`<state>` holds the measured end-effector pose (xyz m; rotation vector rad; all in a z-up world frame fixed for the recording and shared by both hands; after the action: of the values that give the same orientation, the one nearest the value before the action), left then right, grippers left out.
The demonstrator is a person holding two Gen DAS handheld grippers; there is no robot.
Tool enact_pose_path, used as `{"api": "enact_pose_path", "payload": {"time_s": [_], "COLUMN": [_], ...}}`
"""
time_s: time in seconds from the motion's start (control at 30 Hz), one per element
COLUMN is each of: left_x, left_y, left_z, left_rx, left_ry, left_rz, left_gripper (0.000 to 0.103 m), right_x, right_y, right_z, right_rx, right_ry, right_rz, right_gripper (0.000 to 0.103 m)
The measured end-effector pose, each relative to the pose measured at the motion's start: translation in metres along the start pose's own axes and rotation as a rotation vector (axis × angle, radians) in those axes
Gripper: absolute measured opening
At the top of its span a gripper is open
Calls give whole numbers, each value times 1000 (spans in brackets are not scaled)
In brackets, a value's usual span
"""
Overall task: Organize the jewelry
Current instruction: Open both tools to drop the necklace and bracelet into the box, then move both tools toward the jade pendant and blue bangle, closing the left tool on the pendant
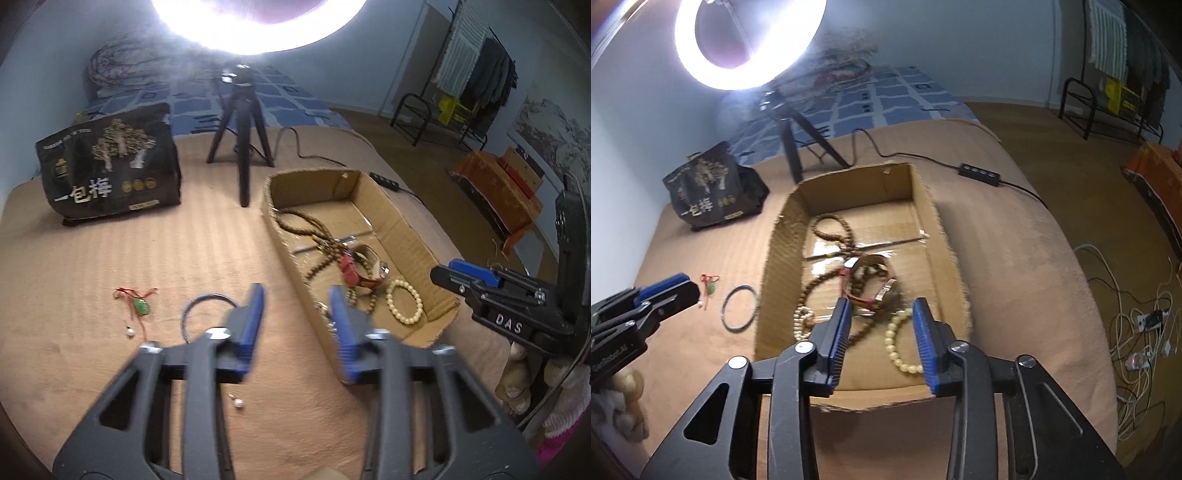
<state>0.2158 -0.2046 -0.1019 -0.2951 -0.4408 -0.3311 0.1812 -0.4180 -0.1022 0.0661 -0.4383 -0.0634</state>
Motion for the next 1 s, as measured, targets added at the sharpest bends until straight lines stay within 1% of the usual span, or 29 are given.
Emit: {"api": "enact_pose_path", "payload": {"time_s": [0.2, 0.27, 0.33, 0.53, 0.8, 0.83, 0.87, 0.93, 1.0], "left_x": [4, 5, 5, 4, -5, -7, -9, -14, -18], "left_y": [36, 49, 64, 101, 140, 143, 146, 152, 155], "left_z": [15, 19, 25, 33, 33, 33, 32, 30, 28], "left_rx": [27, 41, 50, 77, 104, 106, 106, 107, 105], "left_ry": [-25, -33, -41, -50, -35, -33, -30, -23, -14], "left_rz": [52, 72, 94, 137, 151, 149, 146, 138, 130], "left_gripper": [43, 43, 43, 43, 43, 43, 43, 43, 43], "right_x": [3, 3, 3, 7, 10, 10, 10, 8, 7], "right_y": [29, 38, 46, 68, 103, 108, 113, 121, 132], "right_z": [0, 0, 0, -4, -16, -19, -21, -25, -31], "right_rx": [27, 34, 41, 77, 128, 132, 136, 140, 145], "right_ry": [-13, -19, -30, -36, -25, -20, -13, -9, -2], "right_rz": [54, 70, 87, 108, 159, 168, 178, 194, 213], "right_gripper": [36, 46, 49, 49, 49, 51, 56, 62, 63]}}
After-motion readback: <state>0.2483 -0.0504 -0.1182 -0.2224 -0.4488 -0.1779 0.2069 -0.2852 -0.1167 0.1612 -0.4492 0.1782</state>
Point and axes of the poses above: each gripper's, at about its wrist camera, not at the fingertips, and z roughly against the way its jaws point, y to its left, x to its top, the point moved 1 cm from there along -z, roughly the way its jaws point, and after that the axes turned 11 degrees about y, right-handed, at the moved point
